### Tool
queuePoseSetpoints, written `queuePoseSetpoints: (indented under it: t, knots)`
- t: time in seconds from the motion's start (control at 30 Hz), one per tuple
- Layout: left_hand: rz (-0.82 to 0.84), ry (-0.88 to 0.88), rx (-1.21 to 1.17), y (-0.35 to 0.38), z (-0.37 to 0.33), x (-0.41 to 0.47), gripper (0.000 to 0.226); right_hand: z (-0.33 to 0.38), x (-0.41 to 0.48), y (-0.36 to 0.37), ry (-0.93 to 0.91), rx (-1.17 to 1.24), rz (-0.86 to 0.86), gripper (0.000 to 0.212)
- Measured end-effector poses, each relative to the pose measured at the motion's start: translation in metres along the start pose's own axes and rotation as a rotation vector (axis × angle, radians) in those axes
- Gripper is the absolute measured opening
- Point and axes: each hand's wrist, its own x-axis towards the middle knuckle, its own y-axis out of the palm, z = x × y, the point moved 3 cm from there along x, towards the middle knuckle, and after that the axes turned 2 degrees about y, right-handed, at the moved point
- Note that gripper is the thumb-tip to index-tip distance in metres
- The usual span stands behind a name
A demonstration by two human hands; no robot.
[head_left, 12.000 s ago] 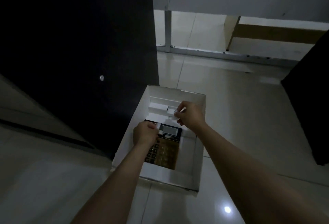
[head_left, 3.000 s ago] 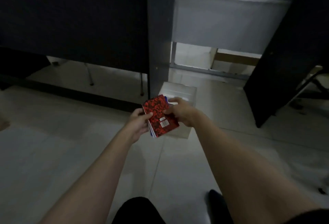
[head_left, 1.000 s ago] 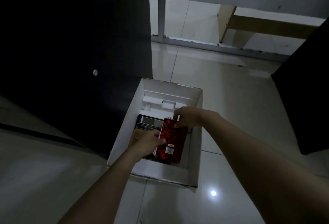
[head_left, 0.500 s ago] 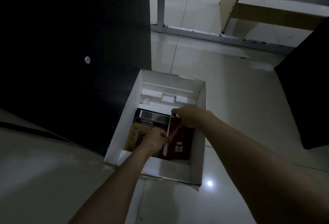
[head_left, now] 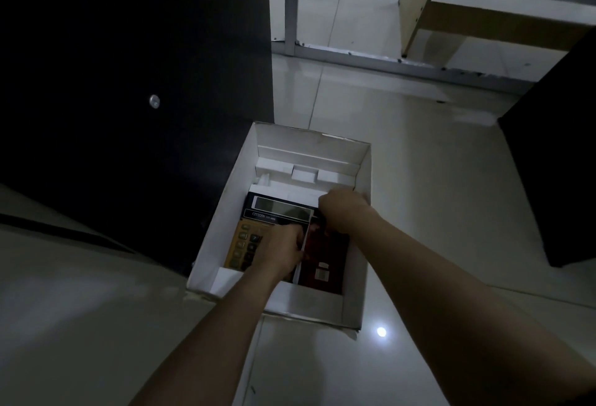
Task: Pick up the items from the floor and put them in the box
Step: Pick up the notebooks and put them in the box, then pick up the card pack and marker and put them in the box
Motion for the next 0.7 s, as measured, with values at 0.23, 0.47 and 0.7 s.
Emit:
queuePoseSetpoints:
  t: [0.23, 0.47, 0.7]
  knots:
    - [-0.169, -0.100, -0.216, -0.029, -0.007, -0.018, 0.020, -0.003, -0.031, -0.022, 0.015, 0.068, -0.275, 0.032]
    - [-0.449, -0.062, -0.414, -0.104, -0.053, -0.126, 0.015, 0.032, -0.149, -0.055, 0.033, 0.366, -0.534, 0.037]
    - [-0.682, -0.166, -0.405, -0.154, -0.008, -0.306, 0.021, 0.158, -0.256, -0.090, -0.169, 0.525, -0.567, 0.035]
